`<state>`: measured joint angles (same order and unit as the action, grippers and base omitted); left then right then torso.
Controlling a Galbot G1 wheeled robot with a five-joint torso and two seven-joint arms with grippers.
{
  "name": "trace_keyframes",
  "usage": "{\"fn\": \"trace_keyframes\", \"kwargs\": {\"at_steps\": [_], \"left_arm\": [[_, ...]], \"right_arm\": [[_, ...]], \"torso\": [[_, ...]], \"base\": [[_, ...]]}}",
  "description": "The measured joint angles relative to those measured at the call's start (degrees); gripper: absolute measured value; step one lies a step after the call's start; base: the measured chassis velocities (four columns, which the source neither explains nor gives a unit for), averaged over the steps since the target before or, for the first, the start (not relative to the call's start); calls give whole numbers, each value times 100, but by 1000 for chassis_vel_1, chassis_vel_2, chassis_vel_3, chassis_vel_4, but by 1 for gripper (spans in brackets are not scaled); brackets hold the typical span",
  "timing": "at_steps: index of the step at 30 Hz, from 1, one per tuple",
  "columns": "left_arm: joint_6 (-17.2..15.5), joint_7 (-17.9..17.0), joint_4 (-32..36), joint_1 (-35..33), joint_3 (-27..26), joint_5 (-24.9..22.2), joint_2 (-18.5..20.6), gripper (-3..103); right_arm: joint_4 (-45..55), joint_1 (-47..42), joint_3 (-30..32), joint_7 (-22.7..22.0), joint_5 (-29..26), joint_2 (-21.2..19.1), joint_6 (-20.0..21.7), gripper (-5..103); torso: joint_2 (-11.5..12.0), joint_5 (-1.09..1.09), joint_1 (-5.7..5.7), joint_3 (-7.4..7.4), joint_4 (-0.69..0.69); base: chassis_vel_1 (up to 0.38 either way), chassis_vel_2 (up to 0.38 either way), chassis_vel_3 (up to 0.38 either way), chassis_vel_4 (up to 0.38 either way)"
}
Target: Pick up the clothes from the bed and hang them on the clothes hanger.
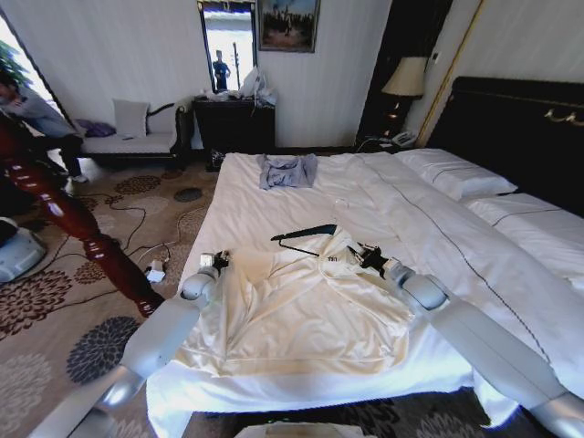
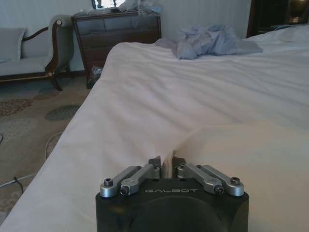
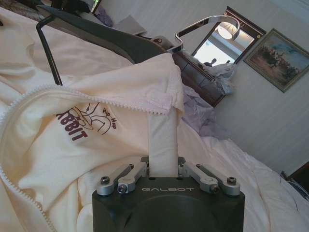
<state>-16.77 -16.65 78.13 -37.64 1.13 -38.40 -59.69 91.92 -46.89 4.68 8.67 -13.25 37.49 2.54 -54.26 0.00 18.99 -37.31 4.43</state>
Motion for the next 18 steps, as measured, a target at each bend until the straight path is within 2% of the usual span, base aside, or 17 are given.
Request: {"fn": "trace_keyframes", "kwargs": {"at_steps": [2, 3, 13, 18], "left_arm": [[11, 0, 13, -10, 6, 16, 2, 10], [33, 0, 33, -25, 8, 47, 8, 2], [142, 6, 240, -17, -42, 105, 60, 1], [167, 5, 501, 21, -145, -34, 125, 1]], "right_arm": [[4, -2, 1, -1, 0, -1, 1, 18], [18, -16, 3, -1, 0, -2, 3, 18], [163, -134, 11, -27, 34, -10, 11, 18], [195, -211, 11, -24, 167, -83, 8, 18]], "torso": [[0, 0, 0, 0, 0], [0, 0, 0, 0, 0], [0, 0, 0, 0, -1], [0, -1, 0, 0, 0]], "base": [[0, 0, 0, 0], [0, 0, 0, 0], [0, 0, 0, 0], [0, 0, 0, 0]]}}
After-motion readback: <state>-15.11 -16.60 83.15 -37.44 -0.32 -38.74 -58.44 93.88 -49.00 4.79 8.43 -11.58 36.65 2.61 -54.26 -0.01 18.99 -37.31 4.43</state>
